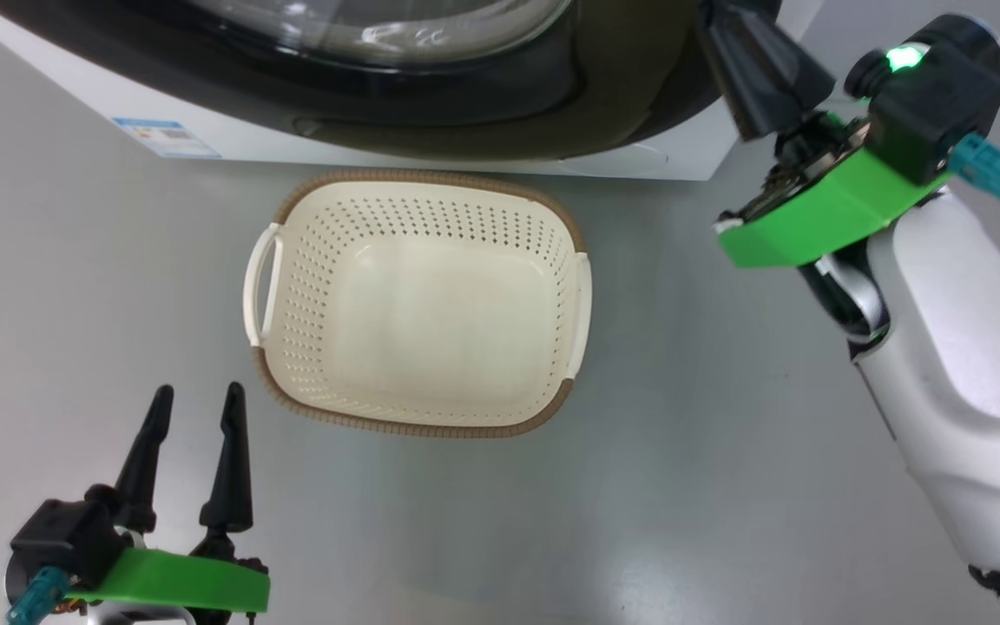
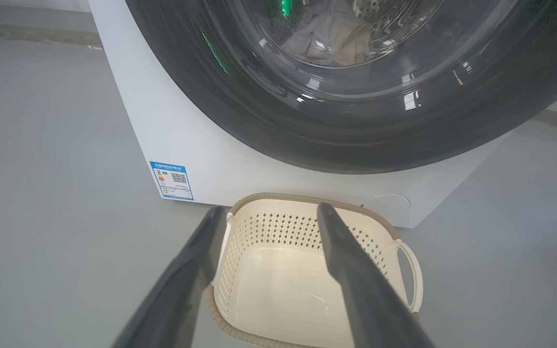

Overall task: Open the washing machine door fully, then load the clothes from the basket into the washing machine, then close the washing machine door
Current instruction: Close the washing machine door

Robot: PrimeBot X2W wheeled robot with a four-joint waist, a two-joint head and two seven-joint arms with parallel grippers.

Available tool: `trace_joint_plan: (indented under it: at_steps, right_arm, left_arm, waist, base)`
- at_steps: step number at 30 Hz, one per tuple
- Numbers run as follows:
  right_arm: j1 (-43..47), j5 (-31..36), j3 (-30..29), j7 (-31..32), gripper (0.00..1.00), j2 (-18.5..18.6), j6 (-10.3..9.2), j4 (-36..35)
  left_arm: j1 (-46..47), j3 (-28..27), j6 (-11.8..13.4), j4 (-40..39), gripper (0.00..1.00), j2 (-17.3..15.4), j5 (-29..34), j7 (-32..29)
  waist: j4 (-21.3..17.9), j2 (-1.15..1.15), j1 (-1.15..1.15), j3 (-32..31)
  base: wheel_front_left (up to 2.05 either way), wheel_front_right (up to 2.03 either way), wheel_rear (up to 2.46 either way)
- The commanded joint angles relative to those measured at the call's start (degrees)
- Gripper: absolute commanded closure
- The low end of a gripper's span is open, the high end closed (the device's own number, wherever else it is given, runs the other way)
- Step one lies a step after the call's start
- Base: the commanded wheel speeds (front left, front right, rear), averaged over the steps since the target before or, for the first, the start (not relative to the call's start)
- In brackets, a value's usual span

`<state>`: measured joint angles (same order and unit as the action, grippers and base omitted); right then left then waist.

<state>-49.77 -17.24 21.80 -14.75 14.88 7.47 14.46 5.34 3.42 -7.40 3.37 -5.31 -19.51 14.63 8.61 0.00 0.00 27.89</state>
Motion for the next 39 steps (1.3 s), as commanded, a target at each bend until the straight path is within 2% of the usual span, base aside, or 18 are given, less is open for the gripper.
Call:
trace_joint_plan:
  at_steps: [1,11,19,32,39]
  right_arm:
    - [-0.9,0.0,0.0,-0.3,1.0,-0.5,0.02,-0.7]
    - [-7.5,0.6,-2.6,-0.3,1.0,1.3,0.02,4.2]
    - [-11.1,1.5,-3.6,-0.3,1.0,2.7,0.02,5.8]
    - [-9.0,1.9,-2.6,-0.3,1.0,2.1,0.02,5.5]
    - [-5.5,1.2,-1.8,-0.3,1.0,1.2,0.02,4.5]
  left_arm:
    - [1.0,-1.6,-0.1,-1.5,0.03,-1.5,-0.4,0.4]
    - [2.1,-0.8,-0.1,-1.8,0.04,-2.1,-0.7,0.4]
    - [2.2,-1.3,-0.1,-2.0,0.03,-1.6,-0.8,0.4]
    - [2.6,-0.9,-0.1,-1.1,0.01,-1.2,-0.7,0.4]
    - [3.3,-0.4,-0.1,0.0,0.0,-1.4,-0.6,0.4]
  waist:
    - [0.8,0.0,0.0,0.7]
    - [3.6,0.0,0.0,3.4]
    - [4.2,0.0,0.0,4.4]
    - [2.9,0.0,0.0,1.7]
    - [1.3,0.0,0.0,-1.8]
  base:
    - [0.0,0.0,0.0]
    - [0.0,0.0,0.0]
    - [0.0,0.0,0.0]
    - [0.0,0.0,0.0]
    - [0.0,0.0,0.0]
